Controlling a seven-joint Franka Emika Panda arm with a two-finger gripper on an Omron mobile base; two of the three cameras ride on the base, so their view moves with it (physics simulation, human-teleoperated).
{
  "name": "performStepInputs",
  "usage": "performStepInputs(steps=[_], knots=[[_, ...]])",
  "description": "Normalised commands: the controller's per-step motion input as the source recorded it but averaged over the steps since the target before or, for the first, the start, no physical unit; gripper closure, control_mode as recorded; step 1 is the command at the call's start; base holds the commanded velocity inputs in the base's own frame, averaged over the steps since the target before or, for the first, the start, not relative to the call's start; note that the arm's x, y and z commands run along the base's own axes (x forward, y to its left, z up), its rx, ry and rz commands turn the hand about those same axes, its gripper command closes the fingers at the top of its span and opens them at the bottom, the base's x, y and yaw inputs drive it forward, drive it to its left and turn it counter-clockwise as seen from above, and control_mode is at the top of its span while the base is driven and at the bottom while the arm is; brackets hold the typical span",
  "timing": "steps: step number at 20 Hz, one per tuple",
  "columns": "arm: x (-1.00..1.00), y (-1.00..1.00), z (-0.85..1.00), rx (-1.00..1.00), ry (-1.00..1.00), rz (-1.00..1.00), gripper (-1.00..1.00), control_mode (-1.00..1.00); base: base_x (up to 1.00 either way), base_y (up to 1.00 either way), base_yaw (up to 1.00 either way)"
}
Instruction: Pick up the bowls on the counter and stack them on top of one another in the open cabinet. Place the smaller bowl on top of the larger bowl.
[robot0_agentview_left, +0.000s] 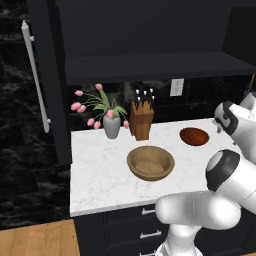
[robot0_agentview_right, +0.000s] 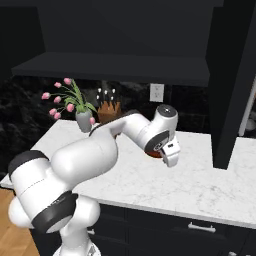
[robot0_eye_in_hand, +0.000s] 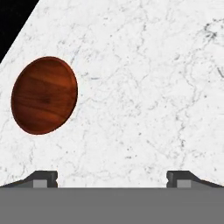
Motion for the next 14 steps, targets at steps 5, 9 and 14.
performStepInputs(steps=[5,9,14], knots=[[0.01,-0.01,-0.10,0.04,0.02,-0.02,-1.00,-1.00,0.00,0.00,0.00],[0.19,0.17,-0.18,0.05,0.06,0.00,-1.00,-1.00,0.00,0.00,0.00],[0.34,0.27,-0.31,0.03,0.07,-0.01,-1.00,-1.00,0.00,0.00,0.00]])
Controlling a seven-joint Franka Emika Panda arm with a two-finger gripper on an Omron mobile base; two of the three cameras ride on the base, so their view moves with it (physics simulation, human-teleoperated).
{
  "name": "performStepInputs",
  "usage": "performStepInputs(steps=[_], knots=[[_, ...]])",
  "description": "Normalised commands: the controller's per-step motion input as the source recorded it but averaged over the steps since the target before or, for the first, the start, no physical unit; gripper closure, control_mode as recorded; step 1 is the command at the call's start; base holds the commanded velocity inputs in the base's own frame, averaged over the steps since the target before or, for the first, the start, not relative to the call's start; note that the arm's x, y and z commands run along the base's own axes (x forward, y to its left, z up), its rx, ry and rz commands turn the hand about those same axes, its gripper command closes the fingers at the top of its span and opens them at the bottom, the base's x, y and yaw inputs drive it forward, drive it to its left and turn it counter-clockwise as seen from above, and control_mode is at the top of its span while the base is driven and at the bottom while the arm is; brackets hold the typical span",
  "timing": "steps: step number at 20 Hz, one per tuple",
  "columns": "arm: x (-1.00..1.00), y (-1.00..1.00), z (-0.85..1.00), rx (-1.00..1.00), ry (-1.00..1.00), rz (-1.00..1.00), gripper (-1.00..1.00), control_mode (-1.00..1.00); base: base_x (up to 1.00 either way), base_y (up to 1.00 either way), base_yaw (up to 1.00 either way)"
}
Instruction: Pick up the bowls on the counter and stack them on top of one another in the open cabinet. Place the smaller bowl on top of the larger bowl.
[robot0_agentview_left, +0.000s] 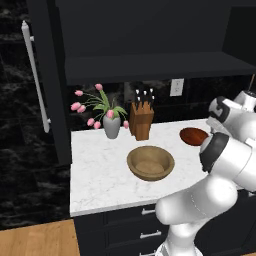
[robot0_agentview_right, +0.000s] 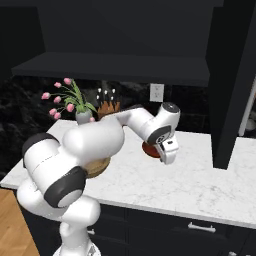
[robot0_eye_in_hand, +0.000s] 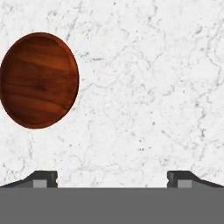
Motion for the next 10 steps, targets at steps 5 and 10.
performStepInputs(steps=[5,10], knots=[[0.47,0.16,-0.38,0.04,0.02,-0.01,-1.00,-1.00,0.00,0.00,0.00],[0.17,-0.05,-0.38,0.13,0.00,-0.04,-1.00,-1.00,0.00,0.00,0.00]])
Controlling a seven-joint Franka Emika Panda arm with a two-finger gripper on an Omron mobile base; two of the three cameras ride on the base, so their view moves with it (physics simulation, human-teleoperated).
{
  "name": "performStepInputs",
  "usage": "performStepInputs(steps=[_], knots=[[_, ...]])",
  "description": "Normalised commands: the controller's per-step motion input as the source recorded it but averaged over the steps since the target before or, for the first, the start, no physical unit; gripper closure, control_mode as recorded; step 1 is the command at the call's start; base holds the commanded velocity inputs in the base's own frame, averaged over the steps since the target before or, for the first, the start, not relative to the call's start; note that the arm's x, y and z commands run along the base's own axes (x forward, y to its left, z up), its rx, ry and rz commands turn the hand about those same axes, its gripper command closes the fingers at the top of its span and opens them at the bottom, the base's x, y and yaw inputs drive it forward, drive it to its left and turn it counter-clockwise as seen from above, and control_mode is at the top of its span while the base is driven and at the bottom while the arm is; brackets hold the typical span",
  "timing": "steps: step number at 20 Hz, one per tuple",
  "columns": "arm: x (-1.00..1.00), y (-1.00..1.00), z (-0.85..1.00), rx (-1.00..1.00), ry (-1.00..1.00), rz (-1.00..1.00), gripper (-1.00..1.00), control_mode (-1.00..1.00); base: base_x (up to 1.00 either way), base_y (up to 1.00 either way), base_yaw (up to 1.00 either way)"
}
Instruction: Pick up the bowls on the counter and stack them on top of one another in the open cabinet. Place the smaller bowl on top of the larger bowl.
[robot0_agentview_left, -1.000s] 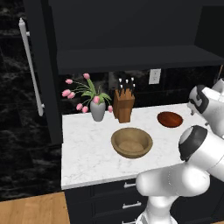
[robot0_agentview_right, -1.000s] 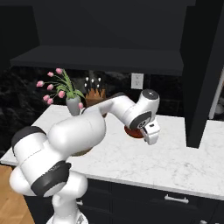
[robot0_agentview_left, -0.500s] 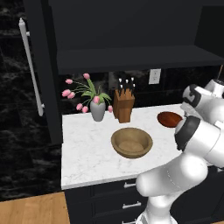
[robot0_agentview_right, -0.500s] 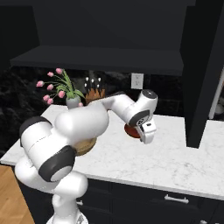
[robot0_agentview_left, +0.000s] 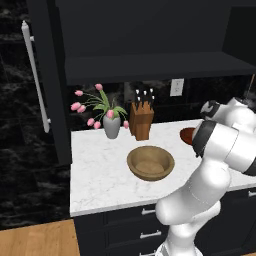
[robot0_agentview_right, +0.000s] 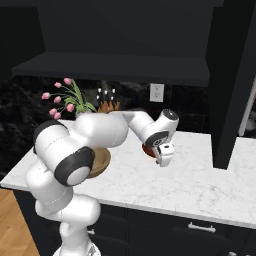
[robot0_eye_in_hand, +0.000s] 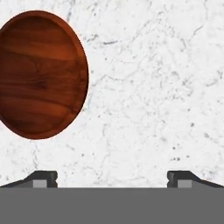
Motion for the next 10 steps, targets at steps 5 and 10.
performStepInputs(steps=[5,10], knots=[[0.15,-0.02,-0.16,0.14,0.00,-0.02,-1.00,-1.00,0.00,0.00,0.00],[0.35,0.01,-0.01,-0.01,0.00,0.00,-1.00,-1.00,0.00,0.00,0.00]])
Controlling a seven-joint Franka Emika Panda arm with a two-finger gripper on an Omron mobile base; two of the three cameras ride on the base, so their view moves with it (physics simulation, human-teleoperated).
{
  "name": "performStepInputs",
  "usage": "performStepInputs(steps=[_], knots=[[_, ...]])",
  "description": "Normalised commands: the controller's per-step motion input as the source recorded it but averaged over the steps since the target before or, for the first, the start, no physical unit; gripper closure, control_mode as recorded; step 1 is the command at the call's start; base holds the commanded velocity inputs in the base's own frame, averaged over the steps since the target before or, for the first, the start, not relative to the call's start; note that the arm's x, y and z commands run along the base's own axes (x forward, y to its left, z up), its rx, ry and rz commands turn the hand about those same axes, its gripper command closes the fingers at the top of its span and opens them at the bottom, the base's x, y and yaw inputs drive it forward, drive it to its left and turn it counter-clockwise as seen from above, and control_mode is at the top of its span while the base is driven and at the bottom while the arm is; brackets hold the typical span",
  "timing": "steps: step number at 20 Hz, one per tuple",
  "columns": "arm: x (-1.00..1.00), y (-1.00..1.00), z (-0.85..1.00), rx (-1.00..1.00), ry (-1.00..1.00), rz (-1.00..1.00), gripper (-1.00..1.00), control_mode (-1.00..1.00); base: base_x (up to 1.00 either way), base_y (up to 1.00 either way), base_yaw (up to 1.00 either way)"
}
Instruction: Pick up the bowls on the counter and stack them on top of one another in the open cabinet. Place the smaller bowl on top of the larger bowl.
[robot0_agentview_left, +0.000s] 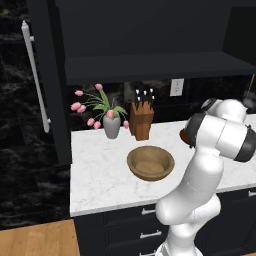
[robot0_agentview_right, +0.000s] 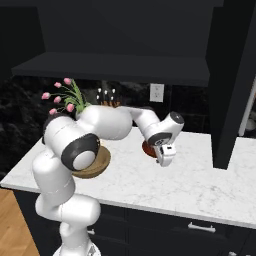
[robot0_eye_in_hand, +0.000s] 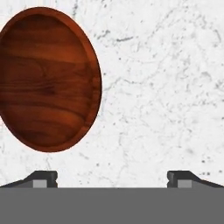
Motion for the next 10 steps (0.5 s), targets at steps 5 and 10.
performStepInputs(steps=[5,10], knots=[[0.25,0.00,-0.30,-0.01,0.01,0.00,-1.00,-1.00,0.00,0.00,0.00],[0.23,0.00,-0.30,0.00,0.00,0.00,-1.00,-1.00,0.00,0.00,0.00]])
